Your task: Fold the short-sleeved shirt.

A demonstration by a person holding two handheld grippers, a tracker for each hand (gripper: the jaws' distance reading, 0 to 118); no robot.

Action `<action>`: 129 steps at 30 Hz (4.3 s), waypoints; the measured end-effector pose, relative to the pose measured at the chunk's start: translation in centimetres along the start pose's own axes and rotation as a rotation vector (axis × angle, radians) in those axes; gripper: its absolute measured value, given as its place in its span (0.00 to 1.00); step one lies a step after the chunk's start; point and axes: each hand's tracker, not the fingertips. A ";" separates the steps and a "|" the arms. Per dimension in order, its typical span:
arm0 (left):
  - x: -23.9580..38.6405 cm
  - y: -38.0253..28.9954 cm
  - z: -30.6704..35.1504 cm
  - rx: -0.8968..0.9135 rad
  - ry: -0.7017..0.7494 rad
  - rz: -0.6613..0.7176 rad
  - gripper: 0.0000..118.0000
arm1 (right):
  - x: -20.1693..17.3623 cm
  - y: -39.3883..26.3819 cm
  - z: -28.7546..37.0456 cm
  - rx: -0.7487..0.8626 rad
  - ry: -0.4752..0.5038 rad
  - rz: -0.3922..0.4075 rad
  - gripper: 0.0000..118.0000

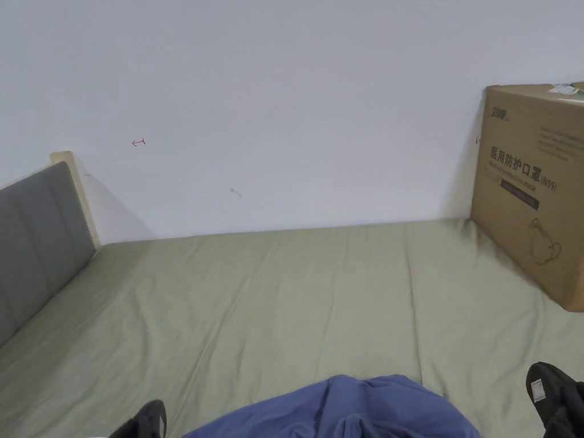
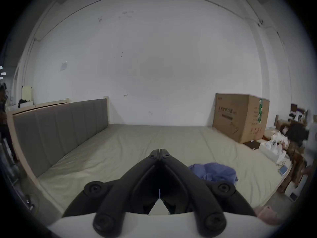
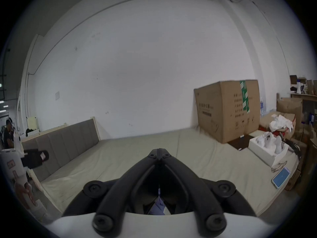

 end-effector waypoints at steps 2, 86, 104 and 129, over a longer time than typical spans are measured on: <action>-0.3 -0.2 0.3 -0.051 -0.100 0.064 0.00 | -0.3 0.3 0.5 0.005 0.005 0.004 0.00; -7.8 6.2 -15.7 -0.403 -0.196 0.168 0.00 | 4.7 9.8 -25.8 -0.767 0.215 -0.124 0.12; -3.4 28.8 -19.2 -0.125 -0.259 0.062 0.00 | 1.3 30.9 -24.8 -0.436 0.151 0.047 0.13; -1.7 25.8 -38.4 -0.209 -0.123 0.056 0.00 | -1.9 23.0 -44.2 -0.473 0.032 0.201 0.12</action>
